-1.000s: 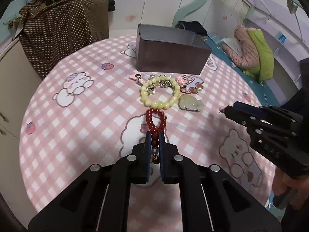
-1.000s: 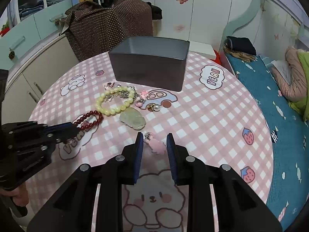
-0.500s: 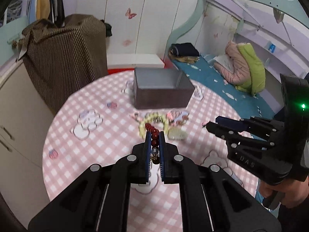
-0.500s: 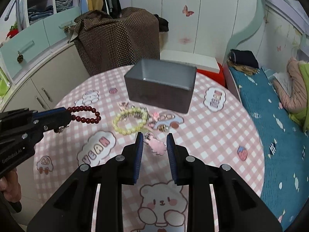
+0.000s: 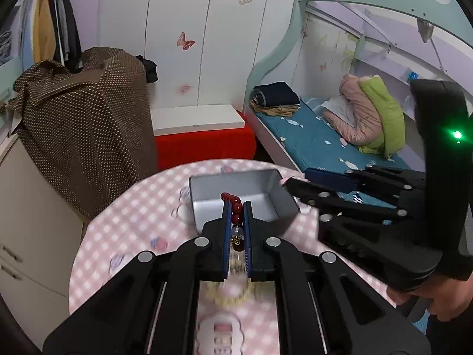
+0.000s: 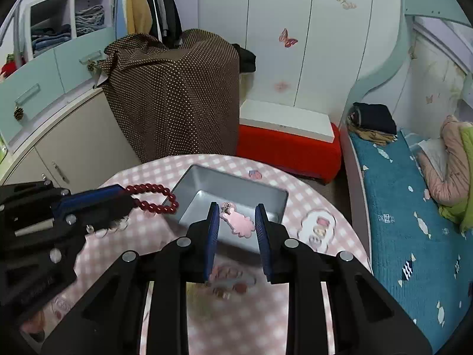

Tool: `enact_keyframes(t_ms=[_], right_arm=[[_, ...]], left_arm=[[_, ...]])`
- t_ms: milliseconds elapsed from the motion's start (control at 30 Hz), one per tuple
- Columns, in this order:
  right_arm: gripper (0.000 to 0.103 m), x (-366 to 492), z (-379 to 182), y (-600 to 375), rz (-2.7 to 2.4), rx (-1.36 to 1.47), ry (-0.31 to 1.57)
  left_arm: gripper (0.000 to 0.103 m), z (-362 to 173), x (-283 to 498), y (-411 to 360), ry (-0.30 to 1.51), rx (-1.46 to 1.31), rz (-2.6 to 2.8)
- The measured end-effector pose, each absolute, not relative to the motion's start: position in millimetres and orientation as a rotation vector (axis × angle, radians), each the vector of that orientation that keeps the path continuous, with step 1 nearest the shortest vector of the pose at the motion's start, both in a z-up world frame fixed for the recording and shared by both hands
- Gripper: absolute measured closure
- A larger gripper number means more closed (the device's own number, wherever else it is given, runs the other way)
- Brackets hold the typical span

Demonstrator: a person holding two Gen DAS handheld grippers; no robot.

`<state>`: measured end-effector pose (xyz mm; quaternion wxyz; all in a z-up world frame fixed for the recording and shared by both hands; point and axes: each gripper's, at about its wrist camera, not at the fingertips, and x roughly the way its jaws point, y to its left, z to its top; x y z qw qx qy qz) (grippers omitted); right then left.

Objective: Organize jewelry
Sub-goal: 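Carry the red bracelet with the left gripper into the tin and release, then move the right gripper to the pale green jade pendant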

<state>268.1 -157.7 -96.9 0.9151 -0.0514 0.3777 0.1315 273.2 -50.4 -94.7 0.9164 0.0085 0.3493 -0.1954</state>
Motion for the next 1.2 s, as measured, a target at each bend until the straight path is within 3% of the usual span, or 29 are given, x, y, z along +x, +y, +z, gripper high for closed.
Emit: enact_keyframes(t_ms=[500, 667, 733, 767, 800, 833, 867, 1200], right_arm=[[0.078, 332, -142, -161, 0.267, -0.077, 0.953], [0.056, 335, -147, -165, 0.255, -0.082, 0.962], [0.053, 334, -147, -169, 0.250, -0.069, 0.958], [0.044, 333, -145, -171, 0.239, -0.063, 0.950], [0.037, 333, -144, -174, 0.220, -0.064, 0.941], [0.023, 332, -142, -177, 0.202, -0.058, 0.928], [0.008, 330, -140, -182, 0.211, -0.029, 0.913], [0.007, 305, -119, -198, 0.142, 0.039, 0.828]], left_arm=[[0.095, -134, 349, -75, 0.866, -0.002, -0.391], [0.091, -135, 351, -74, 0.872, 0.011, -0.367], [0.074, -133, 350, -71, 0.867, 0.014, -0.342], [0.067, -132, 349, -67, 0.859, 0.009, -0.320], [0.048, -130, 348, -63, 0.849, 0.002, -0.303], [0.016, -127, 346, -55, 0.827, -0.028, -0.288], [0.004, -123, 342, -49, 0.806, -0.060, -0.283], [0.004, -99, 300, -37, 0.703, 0.012, -0.197]])
